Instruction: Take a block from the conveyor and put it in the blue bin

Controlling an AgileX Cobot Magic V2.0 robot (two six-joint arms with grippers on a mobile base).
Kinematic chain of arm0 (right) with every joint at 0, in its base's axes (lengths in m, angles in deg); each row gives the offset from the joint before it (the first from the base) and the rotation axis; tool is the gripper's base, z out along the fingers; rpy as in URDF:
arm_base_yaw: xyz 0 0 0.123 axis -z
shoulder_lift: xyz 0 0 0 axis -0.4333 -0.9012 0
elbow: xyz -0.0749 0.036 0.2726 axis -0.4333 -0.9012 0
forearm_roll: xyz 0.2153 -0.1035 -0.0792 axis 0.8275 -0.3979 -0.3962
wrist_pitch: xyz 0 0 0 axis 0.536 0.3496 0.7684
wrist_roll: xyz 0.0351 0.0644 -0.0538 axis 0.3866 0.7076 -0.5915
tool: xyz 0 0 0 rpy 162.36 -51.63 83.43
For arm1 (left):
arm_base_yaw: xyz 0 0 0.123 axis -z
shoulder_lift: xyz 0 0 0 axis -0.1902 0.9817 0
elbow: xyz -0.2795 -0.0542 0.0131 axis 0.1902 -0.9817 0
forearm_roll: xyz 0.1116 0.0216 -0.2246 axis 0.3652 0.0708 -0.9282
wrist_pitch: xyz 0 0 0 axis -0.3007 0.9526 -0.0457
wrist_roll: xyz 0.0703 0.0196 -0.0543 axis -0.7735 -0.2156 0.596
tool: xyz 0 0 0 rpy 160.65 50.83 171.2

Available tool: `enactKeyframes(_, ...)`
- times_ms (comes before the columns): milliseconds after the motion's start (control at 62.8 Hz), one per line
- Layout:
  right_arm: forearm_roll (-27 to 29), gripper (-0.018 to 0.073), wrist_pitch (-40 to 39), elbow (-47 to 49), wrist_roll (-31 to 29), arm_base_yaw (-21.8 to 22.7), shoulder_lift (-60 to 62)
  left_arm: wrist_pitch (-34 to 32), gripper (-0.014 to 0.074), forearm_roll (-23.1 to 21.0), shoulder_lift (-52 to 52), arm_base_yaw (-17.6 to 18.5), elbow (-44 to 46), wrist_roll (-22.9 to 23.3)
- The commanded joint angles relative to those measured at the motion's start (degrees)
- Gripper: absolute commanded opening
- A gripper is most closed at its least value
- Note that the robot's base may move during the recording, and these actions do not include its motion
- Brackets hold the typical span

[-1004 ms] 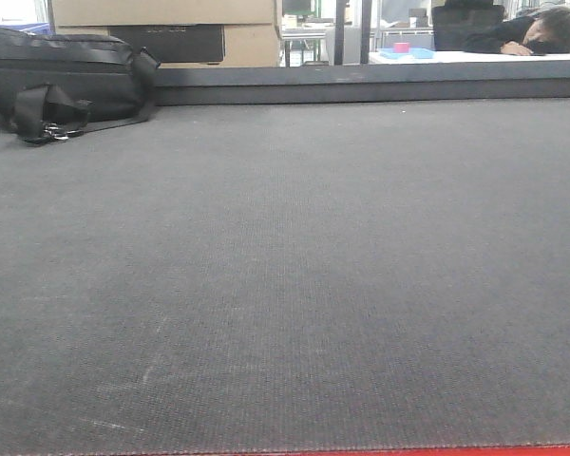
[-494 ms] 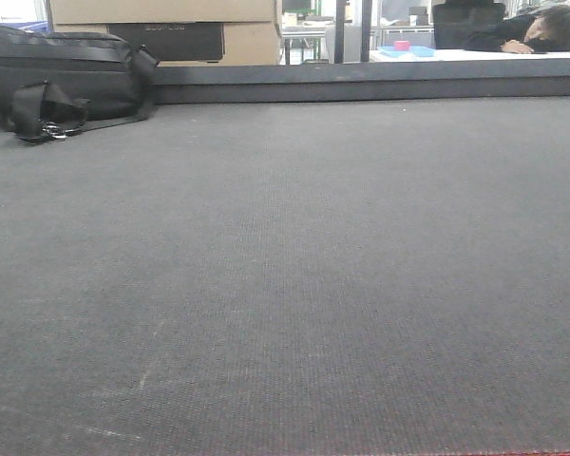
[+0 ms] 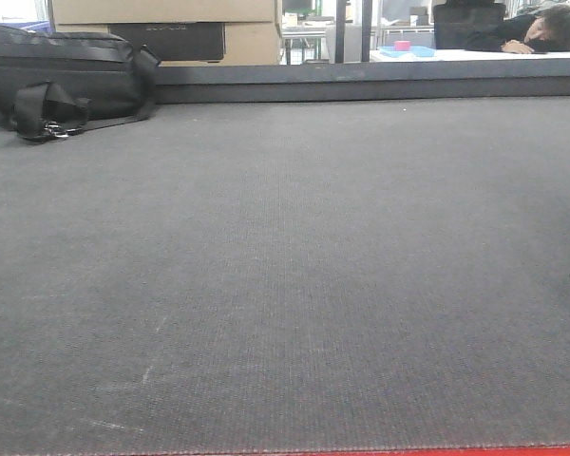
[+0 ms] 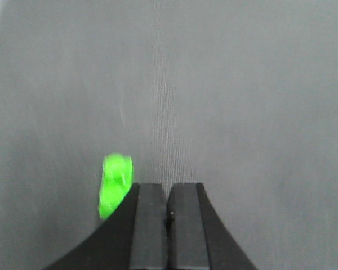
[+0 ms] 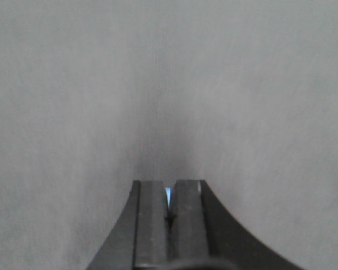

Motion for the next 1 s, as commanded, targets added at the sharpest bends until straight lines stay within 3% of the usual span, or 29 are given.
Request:
enactKeyframes(0, -0.12, -0.0162, 3.55, 1.66, 0.17, 0.01, -5.93, 1.77, -0.0111, -1.32, 5.21, -0.12, 2.42, 0.25)
enactKeyframes(159, 0.15, -0.0162, 6.96, 1.66, 2.02, 0.01, -14.69, 1.51, -0.0111, -3.74, 12.18, -0.12, 3.66, 0.25)
enactKeyframes(414, 0.3, -0.0154, 8.44, 1.66, 4.52, 0.01, -23.08, 1.72, -0.0111, -3.82, 17.41, -0.12, 3.66, 0.25)
enactKeyframes(478, 0.3, -0.0082, 7.81, 1.66, 4.52, 0.01, -23.7, 1.62, -0.0111, -3.82, 17.51, -0.12, 3.66, 0.25)
enactKeyframes(637, 0.3, 0.0265, 3.76, 0.44, 4.52, 0.01, -23.82, 1.24, -0.0111, -3.82, 17.51, -0.12, 3.66, 0.25)
enactKeyframes(733, 0.3, 0.04, -0.01, -2.76, 4.52, 0.01, -23.82, 0.76, -0.0111, -3.82, 17.51, -0.12, 3.66, 0.25)
enactKeyframes(988, 0.43, 0.0367, -10.48, -11.36, 4.52, 0.01, -24.87, 0.2, -0.0111, -3.82, 17.51, -0.12, 3.66, 0.25)
